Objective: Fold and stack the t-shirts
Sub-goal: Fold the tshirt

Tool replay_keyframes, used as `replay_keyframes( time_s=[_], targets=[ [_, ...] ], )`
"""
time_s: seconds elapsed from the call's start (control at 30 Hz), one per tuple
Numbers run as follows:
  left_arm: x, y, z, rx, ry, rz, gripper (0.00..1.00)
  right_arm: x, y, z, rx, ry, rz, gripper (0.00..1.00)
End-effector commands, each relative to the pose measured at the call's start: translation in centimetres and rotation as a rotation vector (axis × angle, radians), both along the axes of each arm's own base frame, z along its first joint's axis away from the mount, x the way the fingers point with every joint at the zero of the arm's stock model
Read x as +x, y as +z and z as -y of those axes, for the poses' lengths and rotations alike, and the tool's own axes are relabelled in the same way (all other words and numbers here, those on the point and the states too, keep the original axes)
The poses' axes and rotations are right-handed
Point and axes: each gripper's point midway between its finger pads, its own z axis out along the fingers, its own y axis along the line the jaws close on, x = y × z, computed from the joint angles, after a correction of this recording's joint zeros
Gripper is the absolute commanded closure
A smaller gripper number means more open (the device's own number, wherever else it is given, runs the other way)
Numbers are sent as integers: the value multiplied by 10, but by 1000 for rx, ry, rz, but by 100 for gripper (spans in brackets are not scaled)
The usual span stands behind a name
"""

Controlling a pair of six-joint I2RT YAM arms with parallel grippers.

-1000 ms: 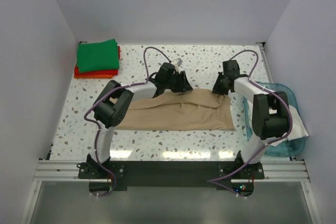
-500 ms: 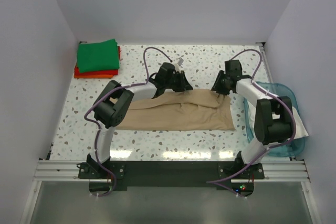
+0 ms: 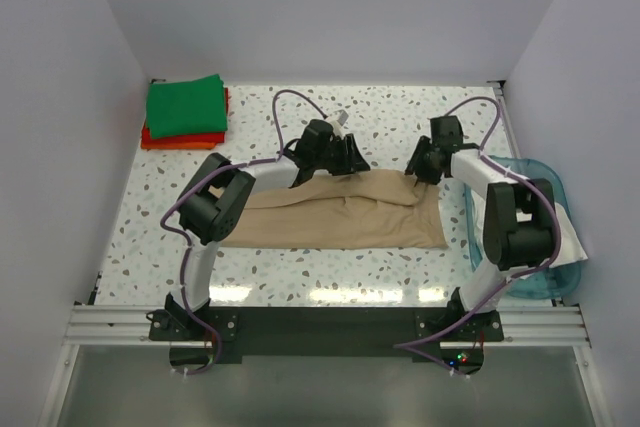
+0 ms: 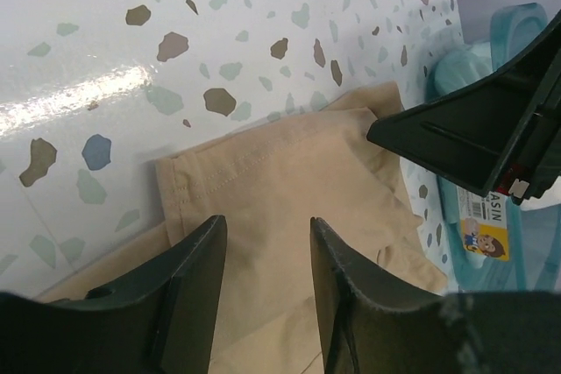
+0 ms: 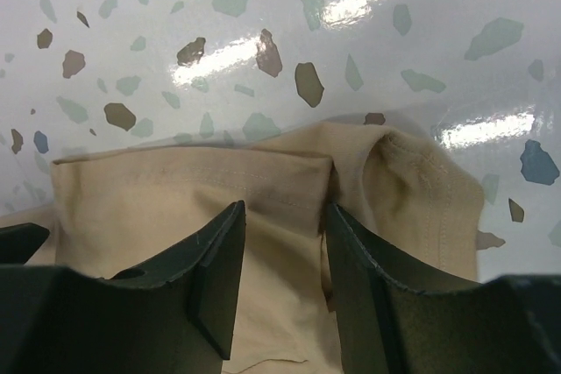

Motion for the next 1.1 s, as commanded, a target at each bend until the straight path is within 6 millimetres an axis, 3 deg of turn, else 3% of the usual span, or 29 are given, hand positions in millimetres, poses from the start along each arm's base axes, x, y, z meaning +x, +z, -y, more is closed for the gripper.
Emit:
replay_keyframes(
  time_s=[0.0, 0.2, 0.4, 0.53, 0.8, 1.07],
  targets=[
    [9, 5, 1, 32, 15, 54, 52, 5, -7, 2, -3, -13, 2, 54],
    [14, -17, -3, 88, 34, 29, 50, 5, -14, 1, 1, -20, -5, 55],
    [12, -26, -1, 82, 25, 10, 50, 7, -8, -4, 33, -11, 13, 69],
    [12, -22, 4, 61, 13, 13, 50, 8, -4, -9, 58, 2, 32, 84],
    [21, -20, -8, 113, 74, 35, 51, 9, 10, -14, 88, 18, 75, 100],
    [43, -17, -21, 229, 144, 72, 50, 4, 23, -20, 123, 39, 112, 100]
  ],
)
